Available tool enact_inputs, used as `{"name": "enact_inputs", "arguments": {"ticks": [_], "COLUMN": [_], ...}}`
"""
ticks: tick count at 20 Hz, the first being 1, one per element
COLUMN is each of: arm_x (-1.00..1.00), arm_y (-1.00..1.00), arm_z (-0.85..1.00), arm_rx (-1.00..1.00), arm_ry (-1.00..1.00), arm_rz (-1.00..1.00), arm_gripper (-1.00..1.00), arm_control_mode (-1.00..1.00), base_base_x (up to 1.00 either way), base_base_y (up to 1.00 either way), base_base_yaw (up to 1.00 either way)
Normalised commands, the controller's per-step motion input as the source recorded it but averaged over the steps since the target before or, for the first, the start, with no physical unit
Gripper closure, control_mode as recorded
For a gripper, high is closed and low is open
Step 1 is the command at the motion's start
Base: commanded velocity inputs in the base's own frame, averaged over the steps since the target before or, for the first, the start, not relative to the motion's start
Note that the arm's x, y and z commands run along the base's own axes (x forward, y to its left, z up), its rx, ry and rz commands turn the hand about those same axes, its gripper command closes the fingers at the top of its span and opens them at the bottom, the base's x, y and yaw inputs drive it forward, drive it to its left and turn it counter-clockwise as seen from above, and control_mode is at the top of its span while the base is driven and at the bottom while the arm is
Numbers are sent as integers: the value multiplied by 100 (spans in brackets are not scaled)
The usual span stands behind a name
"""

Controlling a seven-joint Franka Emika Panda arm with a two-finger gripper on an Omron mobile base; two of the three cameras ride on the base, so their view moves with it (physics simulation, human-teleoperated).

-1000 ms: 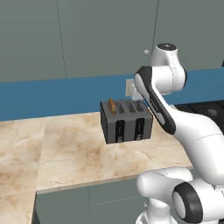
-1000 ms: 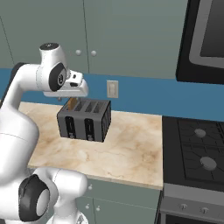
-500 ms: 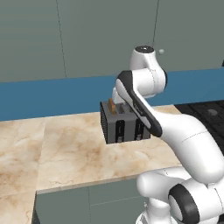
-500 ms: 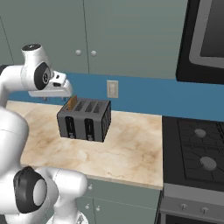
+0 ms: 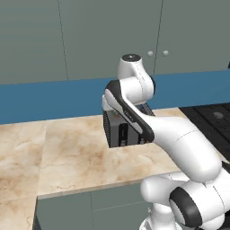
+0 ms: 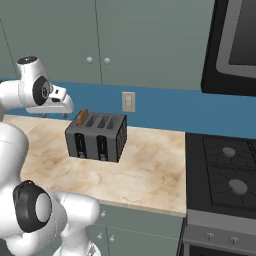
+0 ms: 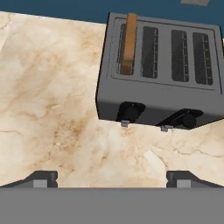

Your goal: Start the toaster. Once the lever pops up, take the bread to the plate on the dining counter.

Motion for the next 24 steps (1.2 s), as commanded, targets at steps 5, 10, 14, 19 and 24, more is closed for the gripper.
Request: {"name": "enact_inputs", "arguments": {"ticks": [5, 10, 14, 19, 24], "arm_x": [16, 17, 9, 12, 18], "arm_y": [38, 24, -4, -28, -20], "arm_z": [-29, -24, -17, -21, -18], "arm_rx": [0, 0, 2, 4, 0], "arm_ry": [0, 0, 0, 0, -5], "arm_rz": [0, 0, 0, 0, 0], "arm_gripper": [-100, -100, -100, -100, -100], "arm_control_mode": [-100, -100, -100, -100, -100], "base_base_x": [0, 0, 0, 0, 0], "base_base_y": [0, 0, 0, 0, 0], "base_base_yaw": [0, 0, 0, 0, 0]}}
